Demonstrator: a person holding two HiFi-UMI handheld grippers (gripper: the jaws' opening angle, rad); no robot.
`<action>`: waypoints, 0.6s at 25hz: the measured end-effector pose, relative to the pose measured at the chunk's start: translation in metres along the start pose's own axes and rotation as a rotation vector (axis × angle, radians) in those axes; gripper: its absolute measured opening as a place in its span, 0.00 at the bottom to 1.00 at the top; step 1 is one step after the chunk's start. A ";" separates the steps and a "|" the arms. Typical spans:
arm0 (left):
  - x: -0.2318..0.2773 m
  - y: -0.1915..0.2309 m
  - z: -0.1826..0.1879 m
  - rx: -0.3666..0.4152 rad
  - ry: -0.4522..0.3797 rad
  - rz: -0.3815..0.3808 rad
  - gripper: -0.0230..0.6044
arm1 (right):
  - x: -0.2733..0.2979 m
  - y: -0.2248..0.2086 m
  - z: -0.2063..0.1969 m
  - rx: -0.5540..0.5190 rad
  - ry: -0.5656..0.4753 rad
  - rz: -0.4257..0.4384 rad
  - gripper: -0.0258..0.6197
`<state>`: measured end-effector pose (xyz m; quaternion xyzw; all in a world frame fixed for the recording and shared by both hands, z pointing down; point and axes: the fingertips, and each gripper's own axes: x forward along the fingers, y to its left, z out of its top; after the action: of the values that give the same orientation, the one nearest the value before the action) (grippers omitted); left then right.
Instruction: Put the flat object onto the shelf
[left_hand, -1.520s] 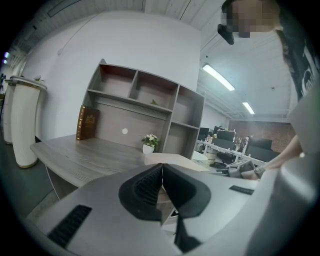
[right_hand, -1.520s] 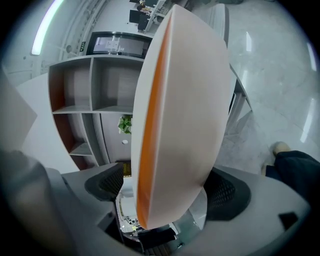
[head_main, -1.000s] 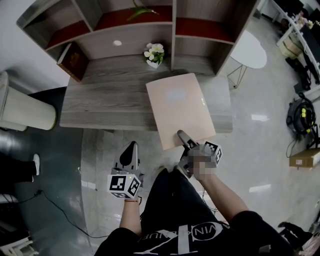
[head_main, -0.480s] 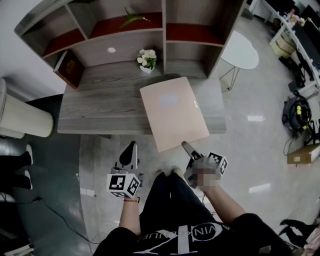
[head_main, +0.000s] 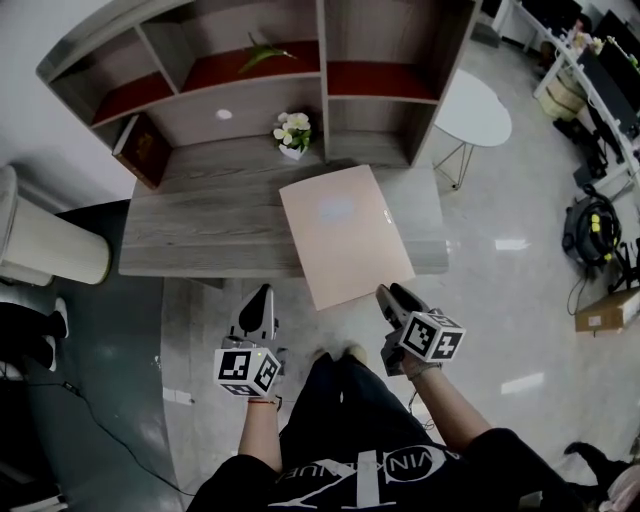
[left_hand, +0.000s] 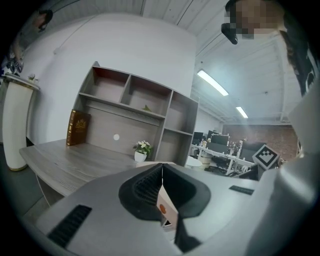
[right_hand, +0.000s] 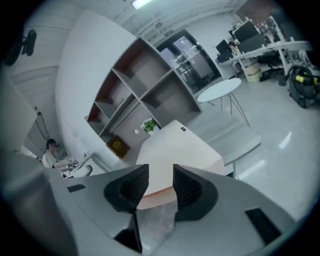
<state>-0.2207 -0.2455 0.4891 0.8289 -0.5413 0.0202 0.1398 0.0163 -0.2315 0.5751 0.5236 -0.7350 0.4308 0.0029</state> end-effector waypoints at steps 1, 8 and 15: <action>0.000 0.001 0.002 0.003 -0.003 0.003 0.04 | 0.000 0.000 0.005 -0.029 -0.010 -0.002 0.25; -0.002 0.011 0.014 0.011 -0.026 0.031 0.05 | -0.003 -0.002 0.049 -0.190 -0.092 -0.016 0.06; 0.001 0.020 0.033 0.029 -0.061 0.053 0.05 | -0.009 0.022 0.092 -0.444 -0.183 0.028 0.05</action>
<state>-0.2421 -0.2617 0.4620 0.8164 -0.5668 0.0064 0.1107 0.0445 -0.2811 0.4996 0.5368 -0.8160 0.2095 0.0452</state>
